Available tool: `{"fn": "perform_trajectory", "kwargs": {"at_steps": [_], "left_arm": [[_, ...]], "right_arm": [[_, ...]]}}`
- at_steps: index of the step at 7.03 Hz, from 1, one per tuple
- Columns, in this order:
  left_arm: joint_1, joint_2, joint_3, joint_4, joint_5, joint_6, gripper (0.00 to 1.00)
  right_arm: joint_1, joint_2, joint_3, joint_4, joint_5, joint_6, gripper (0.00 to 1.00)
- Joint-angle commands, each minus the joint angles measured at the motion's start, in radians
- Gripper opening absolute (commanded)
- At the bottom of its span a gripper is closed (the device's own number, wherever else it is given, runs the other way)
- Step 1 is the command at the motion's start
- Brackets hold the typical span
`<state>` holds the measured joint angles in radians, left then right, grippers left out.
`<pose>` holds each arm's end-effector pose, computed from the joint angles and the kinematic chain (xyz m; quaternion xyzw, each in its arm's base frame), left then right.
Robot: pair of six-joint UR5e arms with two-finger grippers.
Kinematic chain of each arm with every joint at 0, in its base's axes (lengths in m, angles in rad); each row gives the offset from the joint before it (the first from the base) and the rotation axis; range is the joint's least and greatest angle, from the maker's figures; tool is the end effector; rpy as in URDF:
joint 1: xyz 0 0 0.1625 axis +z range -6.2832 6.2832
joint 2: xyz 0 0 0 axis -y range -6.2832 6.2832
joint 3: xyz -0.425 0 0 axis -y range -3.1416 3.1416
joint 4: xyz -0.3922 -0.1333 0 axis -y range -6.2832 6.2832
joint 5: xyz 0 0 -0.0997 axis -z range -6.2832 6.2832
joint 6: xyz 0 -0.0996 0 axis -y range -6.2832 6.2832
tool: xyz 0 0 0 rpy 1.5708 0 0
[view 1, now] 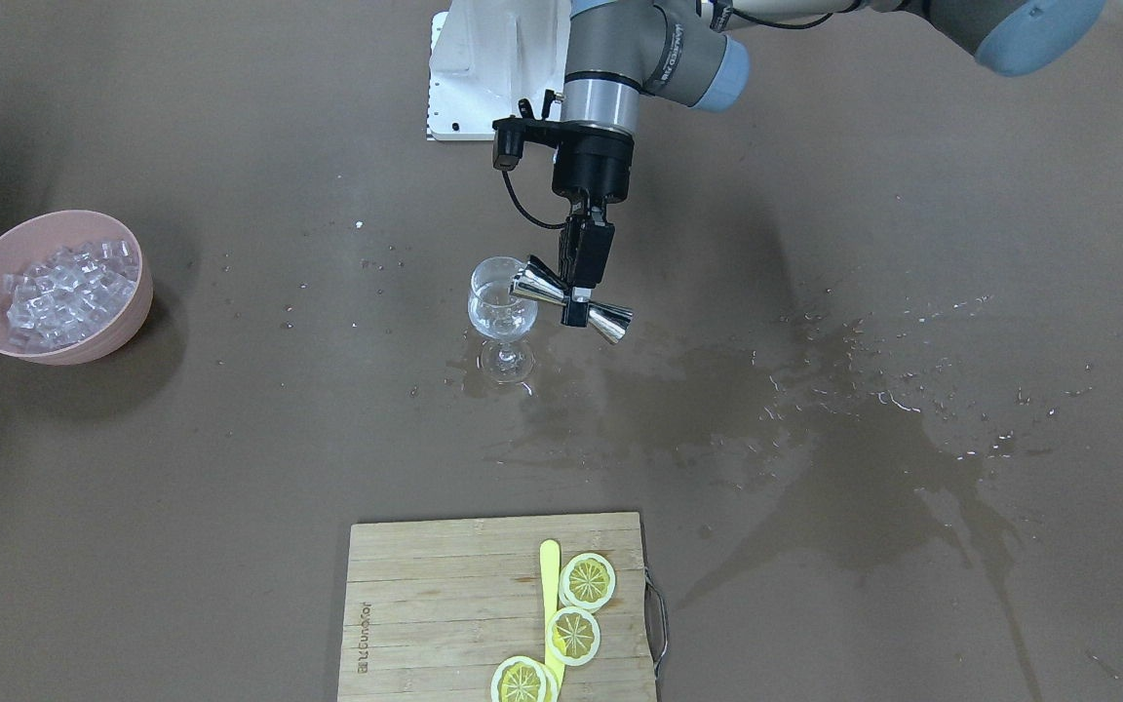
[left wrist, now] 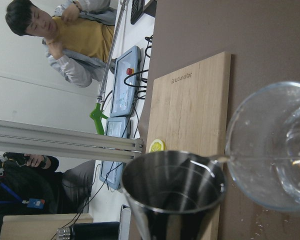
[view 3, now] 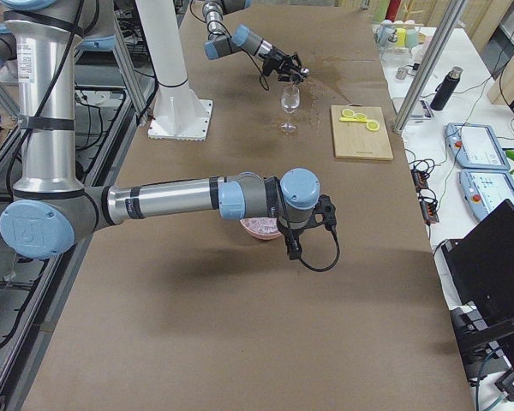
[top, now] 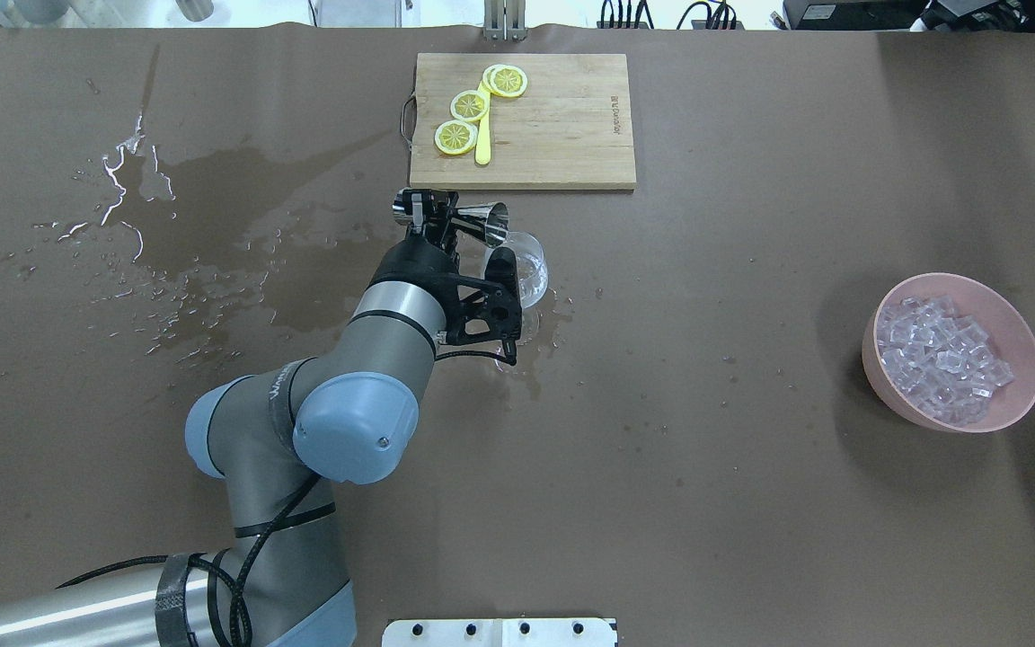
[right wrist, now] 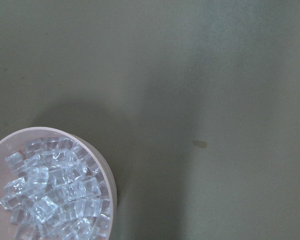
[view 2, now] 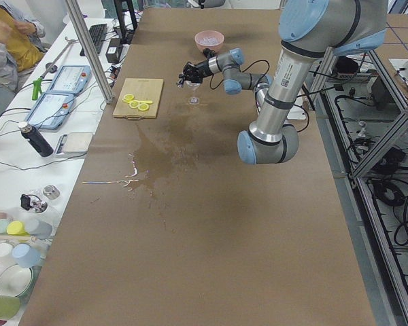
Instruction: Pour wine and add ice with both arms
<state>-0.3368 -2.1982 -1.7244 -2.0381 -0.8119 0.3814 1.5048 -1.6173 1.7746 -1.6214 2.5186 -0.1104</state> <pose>0.5262 -0.3981 0.1588 0.6185 -0.0492 0.3951 0.6774 0.0211 -0.4753 0.5728 0.0576 -0.4545 -0.1025 0.8829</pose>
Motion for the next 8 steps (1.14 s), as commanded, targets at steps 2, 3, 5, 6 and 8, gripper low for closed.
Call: {"fn": "perform_trajectory", "kwargs": {"at_steps": [2, 3, 5, 6, 8], "left_arm": [[0.005, -0.044, -0.003, 0.113, 0.034, 0.036, 0.00], [0.004, -0.046, -0.001, 0.114, 0.036, 0.077, 0.00], [0.004, -0.047, -0.006, 0.119, 0.048, 0.144, 0.00], [0.004, -0.046, -0.044, 0.192, 0.047, 0.155, 0.00], [0.005, -0.048, -0.057, 0.243, 0.048, 0.157, 0.00]], "right_arm": [[0.000, 0.005, 0.000, 0.000, 0.003, 0.002, 1.00], [0.000, 0.005, 0.000, 0.000, 0.003, 0.003, 1.00], [0.000, 0.005, 0.000, 0.000, 0.005, 0.003, 1.00], [0.000, 0.005, 0.000, 0.000, 0.019, 0.003, 1.00], [0.000, 0.005, 0.000, 0.000, 0.020, 0.003, 1.00]]}}
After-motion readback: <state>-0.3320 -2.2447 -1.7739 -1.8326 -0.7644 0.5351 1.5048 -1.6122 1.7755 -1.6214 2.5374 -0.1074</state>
